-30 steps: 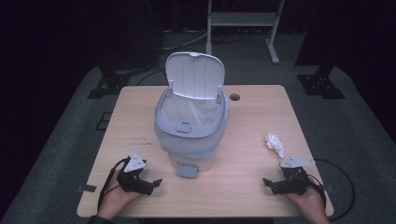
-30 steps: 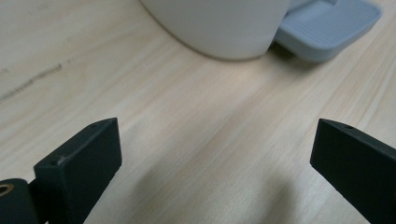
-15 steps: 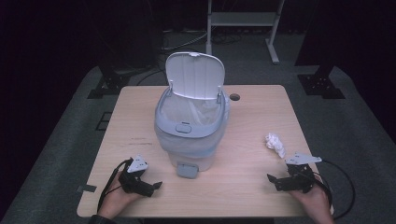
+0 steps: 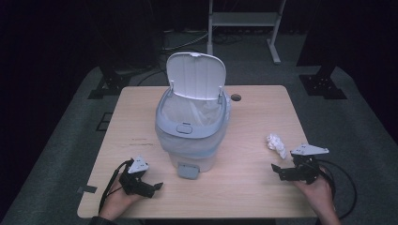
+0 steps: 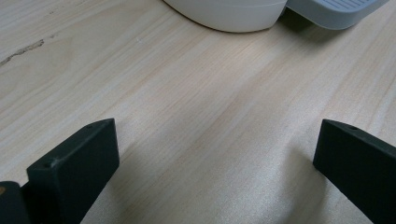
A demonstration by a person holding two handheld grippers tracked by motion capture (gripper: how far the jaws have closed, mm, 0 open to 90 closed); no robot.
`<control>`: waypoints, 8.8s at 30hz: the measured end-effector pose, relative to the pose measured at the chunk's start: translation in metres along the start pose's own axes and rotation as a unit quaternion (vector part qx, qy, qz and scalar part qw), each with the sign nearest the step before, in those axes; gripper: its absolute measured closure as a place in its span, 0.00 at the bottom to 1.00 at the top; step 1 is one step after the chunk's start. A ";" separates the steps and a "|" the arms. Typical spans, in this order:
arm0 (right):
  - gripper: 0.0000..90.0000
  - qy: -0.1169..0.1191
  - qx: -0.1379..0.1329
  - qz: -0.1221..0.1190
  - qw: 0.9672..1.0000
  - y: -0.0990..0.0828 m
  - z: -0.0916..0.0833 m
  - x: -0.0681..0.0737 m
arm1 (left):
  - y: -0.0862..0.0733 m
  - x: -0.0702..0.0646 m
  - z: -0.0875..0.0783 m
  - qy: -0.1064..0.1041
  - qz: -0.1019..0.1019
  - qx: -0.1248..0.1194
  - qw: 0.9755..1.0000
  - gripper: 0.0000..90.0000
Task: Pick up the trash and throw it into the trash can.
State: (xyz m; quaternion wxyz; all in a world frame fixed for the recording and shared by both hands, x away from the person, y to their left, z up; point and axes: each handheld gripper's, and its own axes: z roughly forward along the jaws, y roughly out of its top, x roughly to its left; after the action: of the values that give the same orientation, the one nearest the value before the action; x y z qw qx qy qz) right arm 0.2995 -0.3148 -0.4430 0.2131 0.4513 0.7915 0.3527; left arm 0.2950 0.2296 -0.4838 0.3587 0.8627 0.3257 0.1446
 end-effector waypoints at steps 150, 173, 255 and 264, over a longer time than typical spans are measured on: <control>0.63 0.235 -0.111 -0.044 0.965 0.111 -0.022 0.004 | 0.000 0.000 0.000 -0.001 0.001 0.002 1.000 0.00; 0.63 0.269 -0.155 -0.061 0.949 0.139 -0.046 0.015 | 0.000 0.000 0.000 -0.001 0.001 0.002 1.000 0.00; 0.62 0.318 -0.192 -0.124 0.920 0.286 -0.020 0.092 | 0.000 0.000 0.000 -0.001 0.001 0.001 1.000 0.00; 0.62 0.322 -0.180 -0.128 0.921 0.296 -0.002 0.105 | 0.000 0.000 0.000 -0.002 0.001 0.001 1.000 0.00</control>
State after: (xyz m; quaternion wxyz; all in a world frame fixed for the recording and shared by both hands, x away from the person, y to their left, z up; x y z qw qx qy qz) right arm 0.4130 -0.1228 -0.2214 0.0675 0.1626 0.7915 0.5852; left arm 0.2950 0.2296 -0.4837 0.3585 0.8636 0.3241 0.1435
